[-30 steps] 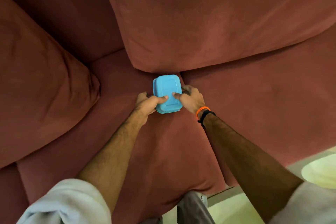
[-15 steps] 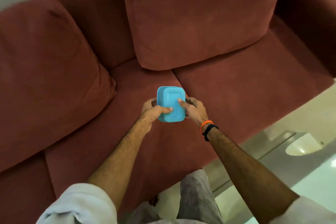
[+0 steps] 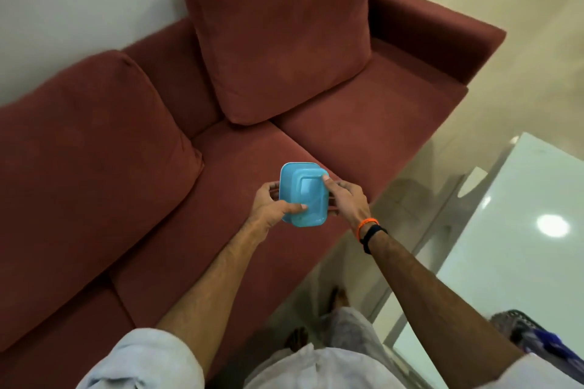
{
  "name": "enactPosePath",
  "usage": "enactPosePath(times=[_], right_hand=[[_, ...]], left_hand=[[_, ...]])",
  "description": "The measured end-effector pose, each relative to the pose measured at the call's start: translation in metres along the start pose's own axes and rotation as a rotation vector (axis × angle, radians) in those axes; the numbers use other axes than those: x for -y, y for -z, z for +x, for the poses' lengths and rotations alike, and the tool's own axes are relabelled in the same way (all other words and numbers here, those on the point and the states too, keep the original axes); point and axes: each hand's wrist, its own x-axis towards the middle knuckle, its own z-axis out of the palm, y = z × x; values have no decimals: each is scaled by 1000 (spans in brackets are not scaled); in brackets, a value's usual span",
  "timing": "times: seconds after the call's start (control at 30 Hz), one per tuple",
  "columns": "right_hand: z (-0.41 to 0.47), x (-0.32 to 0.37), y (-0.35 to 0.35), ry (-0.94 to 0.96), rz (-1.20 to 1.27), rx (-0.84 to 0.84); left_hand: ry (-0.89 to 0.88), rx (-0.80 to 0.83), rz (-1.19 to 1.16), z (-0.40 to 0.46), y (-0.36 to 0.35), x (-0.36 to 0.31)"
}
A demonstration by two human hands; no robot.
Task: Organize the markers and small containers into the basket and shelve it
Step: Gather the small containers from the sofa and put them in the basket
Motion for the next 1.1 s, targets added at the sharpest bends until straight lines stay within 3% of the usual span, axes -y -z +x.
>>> enactPosePath(times=[0.2,0.33,0.5,0.67,0.73,0.8,0.9,1.03,1.1], right_hand=[[-70,-35,64,-88,200,-162],[-126,-76,127,-167,243,-252],[-208,-140,216,-252,351,-248],[-279,-206,297,-300,569,-298],[-309,-232,328,-282,664,-341],[-331,-256,355,-259,713,-385],[-356,-281,385,-205,766,-422],[-367,-309,412,-146,810,-409],[-366,-322,427,-139,827,-406]], left_hand=[[-209,150,210,-67,-53,11],[-469,233,498,-119,-111,26],[-934,375,844,-190,-198,56],[-1230,477,954,-264,-279,99],[-1206,533,910,-296,-311,115],[-1072,583,805,-321,-339,126],[-793,617,677,-340,-372,135],[-267,626,583,-344,-413,141],[-117,617,561,-339,-435,148]])
